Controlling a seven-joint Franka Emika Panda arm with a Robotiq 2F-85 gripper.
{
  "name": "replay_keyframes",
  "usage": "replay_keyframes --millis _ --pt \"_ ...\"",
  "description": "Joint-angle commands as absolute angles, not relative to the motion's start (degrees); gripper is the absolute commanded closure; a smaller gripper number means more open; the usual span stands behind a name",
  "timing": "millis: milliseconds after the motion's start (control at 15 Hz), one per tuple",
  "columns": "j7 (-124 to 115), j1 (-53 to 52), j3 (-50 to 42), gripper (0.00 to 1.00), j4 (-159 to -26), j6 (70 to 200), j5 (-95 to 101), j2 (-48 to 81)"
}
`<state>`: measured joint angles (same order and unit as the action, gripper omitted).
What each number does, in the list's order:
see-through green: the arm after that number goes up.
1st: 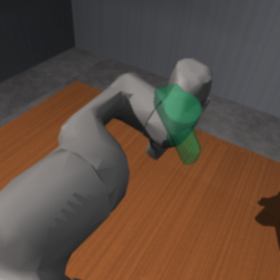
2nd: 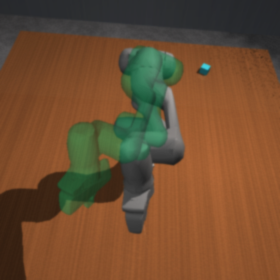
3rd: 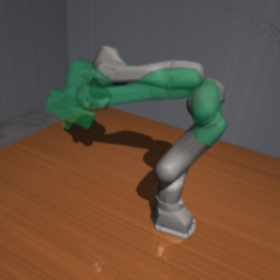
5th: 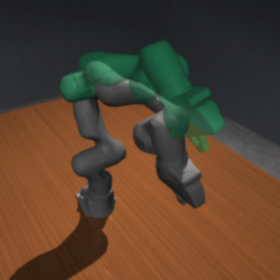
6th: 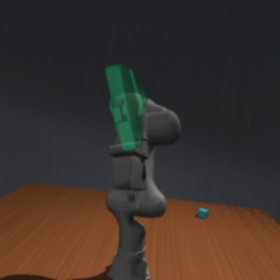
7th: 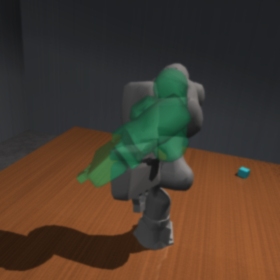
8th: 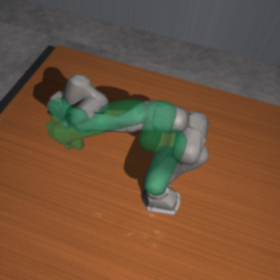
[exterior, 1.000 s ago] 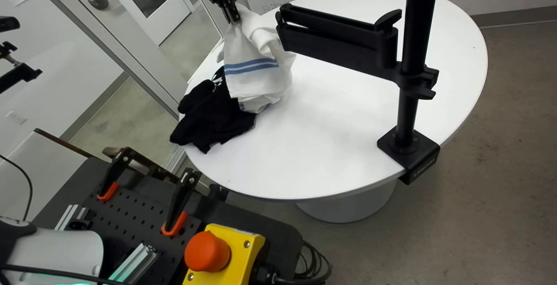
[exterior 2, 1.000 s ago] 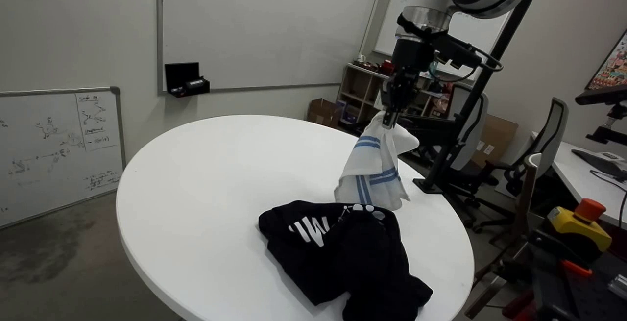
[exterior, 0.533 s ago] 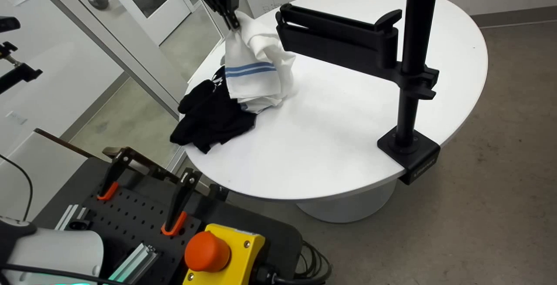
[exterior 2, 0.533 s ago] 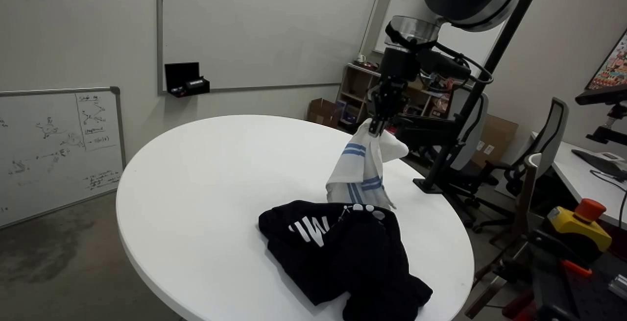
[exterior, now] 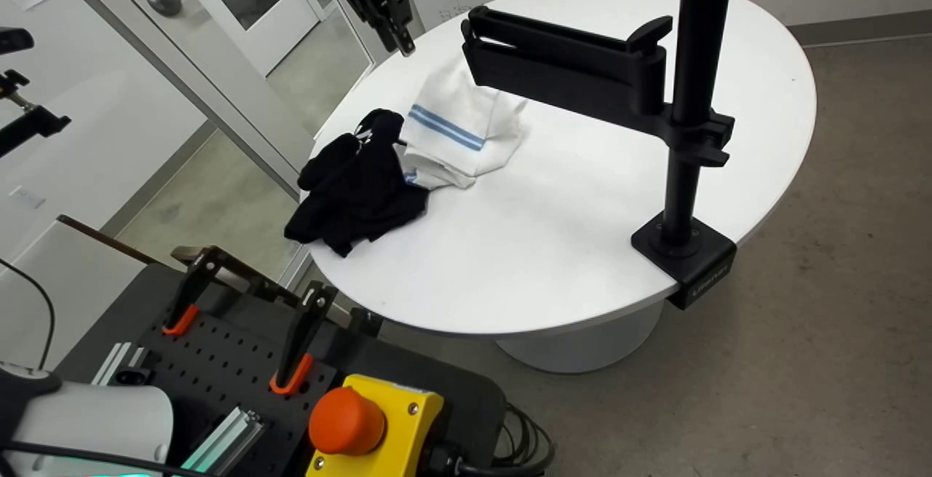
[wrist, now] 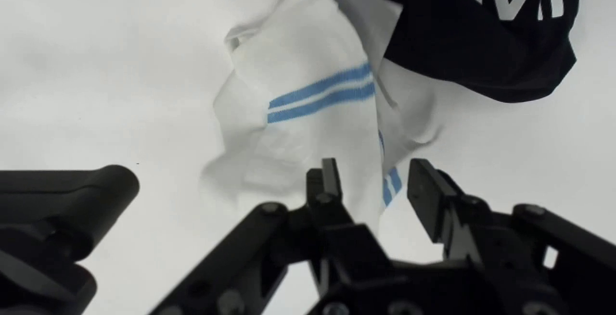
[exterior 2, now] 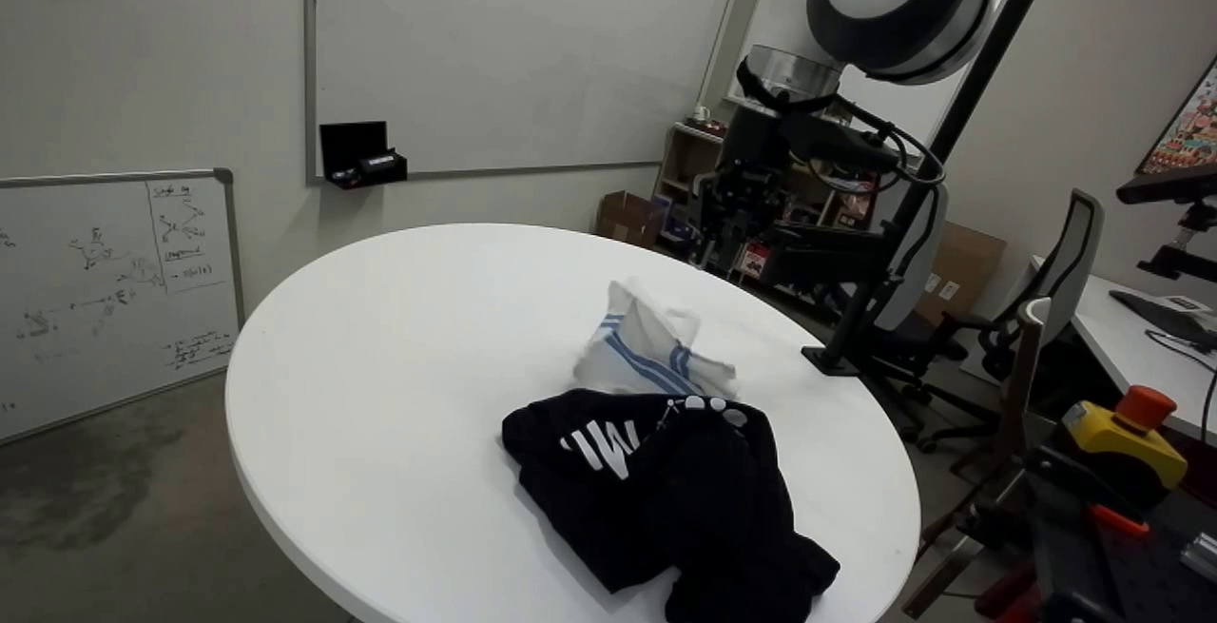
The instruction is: Remove the tea towel from the stand and place it on the table
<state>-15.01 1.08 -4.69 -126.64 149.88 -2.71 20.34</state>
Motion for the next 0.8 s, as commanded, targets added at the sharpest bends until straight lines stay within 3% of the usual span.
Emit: replay_keyframes --millis 0,200,267,733 --pt "-17.46 0.07 -5.94 0.24 -126.96 151.52 -2.07 20.34" --pt "-16.7 0.77 -5.74 0.03 -127.81 150.73 -3.13 18.83" --pt "-16.36 1.07 -5.62 0.0 -128.05 150.37 -3.66 18.24" --pt "-12.98 4.1 -4.7 0.0 -130.12 140.78 -10.02 8.41"
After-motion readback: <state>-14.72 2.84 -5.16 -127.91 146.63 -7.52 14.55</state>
